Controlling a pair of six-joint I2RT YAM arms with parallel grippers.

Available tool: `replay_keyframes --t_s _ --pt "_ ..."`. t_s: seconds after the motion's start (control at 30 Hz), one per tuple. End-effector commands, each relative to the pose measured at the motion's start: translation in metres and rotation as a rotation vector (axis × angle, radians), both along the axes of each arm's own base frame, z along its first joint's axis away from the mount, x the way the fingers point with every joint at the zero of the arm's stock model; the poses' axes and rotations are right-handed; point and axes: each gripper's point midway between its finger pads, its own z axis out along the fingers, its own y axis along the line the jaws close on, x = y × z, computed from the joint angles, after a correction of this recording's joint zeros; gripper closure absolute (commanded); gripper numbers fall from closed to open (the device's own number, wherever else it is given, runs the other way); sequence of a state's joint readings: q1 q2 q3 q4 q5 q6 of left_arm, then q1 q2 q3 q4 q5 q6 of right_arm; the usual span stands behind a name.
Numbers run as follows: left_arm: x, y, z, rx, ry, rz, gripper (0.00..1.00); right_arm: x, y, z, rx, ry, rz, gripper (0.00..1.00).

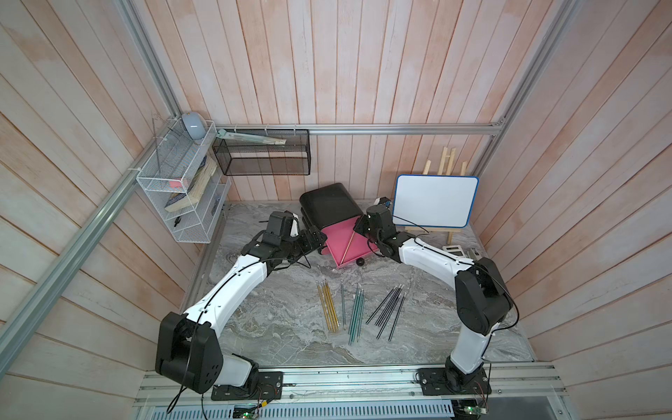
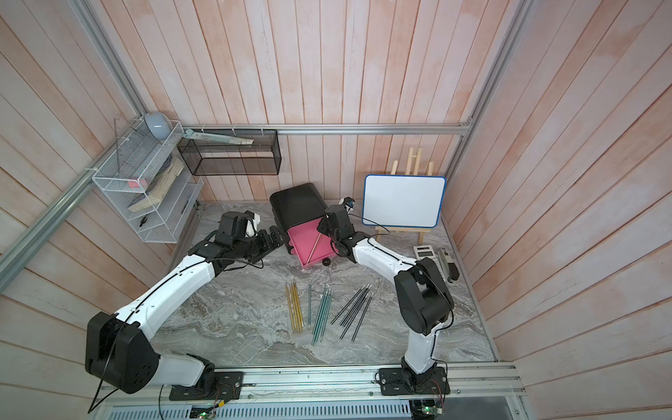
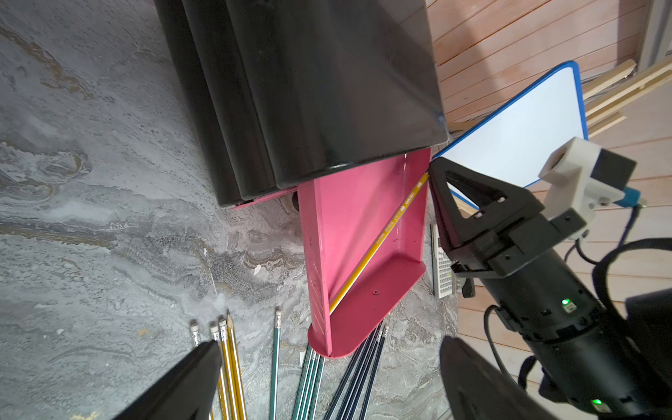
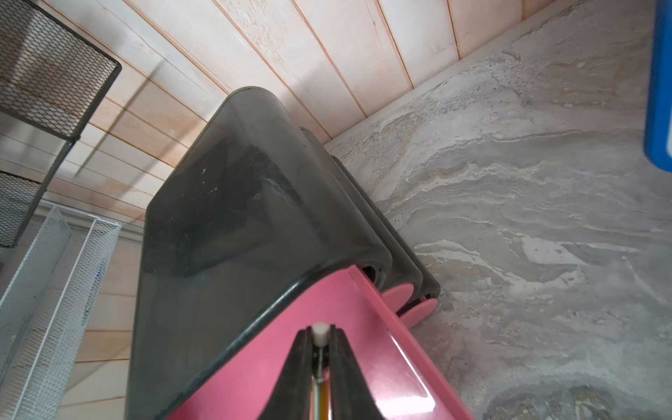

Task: Please place the pencils in the drawer according to their color
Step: Place the pencil in the drawer, then pick up the pencil from the center of the board.

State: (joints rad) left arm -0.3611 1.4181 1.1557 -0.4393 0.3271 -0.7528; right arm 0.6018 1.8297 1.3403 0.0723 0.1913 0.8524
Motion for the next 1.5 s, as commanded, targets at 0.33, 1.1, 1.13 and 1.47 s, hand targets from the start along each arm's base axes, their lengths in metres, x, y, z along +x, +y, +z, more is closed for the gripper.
replay_keyframes --t_s 0.33,1.1,1.13,1.47 --pt "0.005 0.004 0.012 0.014 -0.06 0.019 0.0 -0.008 0.007 0.053 0.013 -0.061 0.059 0.58" --pt "-0.047 0.118 -0.054 0.125 0.061 0.311 0.01 -0.144 0.135 -0.002 -0.156 0.18 0.591 0.57" --pt "-0.049 0.122 -0.056 0.125 0.067 0.322 0.01 -0.148 0.139 -0.007 -0.169 0.19 0.605 0.57" --pt "-0.056 0.148 -0.065 0.095 0.105 0.4 0.0 -0.175 0.166 -0.065 -0.304 0.321 0.689 0.59"
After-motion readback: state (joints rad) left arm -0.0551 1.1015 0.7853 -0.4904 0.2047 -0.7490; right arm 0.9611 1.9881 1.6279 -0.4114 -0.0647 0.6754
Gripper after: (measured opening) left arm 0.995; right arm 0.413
